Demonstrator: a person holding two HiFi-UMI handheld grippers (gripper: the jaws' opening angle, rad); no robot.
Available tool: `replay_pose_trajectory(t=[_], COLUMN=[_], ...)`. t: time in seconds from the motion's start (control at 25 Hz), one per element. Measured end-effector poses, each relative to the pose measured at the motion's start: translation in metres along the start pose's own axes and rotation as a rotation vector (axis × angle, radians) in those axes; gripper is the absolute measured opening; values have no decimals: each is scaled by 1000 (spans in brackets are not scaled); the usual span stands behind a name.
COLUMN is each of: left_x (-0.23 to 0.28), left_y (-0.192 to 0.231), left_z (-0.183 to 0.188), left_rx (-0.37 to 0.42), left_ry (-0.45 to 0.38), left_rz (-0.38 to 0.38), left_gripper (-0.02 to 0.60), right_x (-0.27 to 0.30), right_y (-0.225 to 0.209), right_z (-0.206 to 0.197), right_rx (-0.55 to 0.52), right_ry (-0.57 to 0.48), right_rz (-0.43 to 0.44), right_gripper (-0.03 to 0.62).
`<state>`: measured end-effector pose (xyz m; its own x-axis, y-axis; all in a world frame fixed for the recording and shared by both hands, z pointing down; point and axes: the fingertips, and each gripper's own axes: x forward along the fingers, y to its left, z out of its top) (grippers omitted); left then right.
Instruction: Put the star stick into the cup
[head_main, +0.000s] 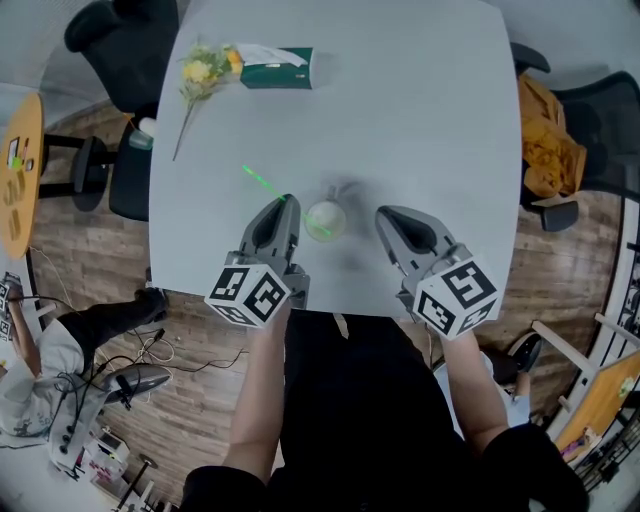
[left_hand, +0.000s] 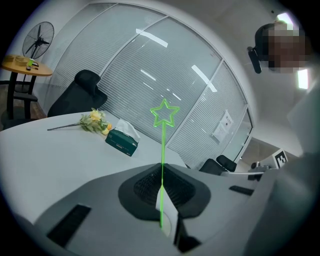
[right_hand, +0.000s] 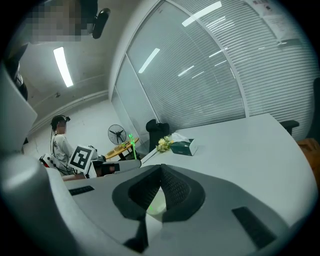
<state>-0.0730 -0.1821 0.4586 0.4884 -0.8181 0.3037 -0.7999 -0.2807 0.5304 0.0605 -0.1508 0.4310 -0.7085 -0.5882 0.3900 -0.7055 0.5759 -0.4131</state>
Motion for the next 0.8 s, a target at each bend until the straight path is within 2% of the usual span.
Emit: replay_pose_trajectory(t=[0.8], left_x=[11], left_y=[5], left_z=[-27], left_rx=[-20], left_ry=[64], left_rz=[-2], left_gripper=[3], right_x=[4], right_y=[-3], right_z=[-3], right_rx=[23], right_ry=[10], right_rz=[-9], right_gripper=[9])
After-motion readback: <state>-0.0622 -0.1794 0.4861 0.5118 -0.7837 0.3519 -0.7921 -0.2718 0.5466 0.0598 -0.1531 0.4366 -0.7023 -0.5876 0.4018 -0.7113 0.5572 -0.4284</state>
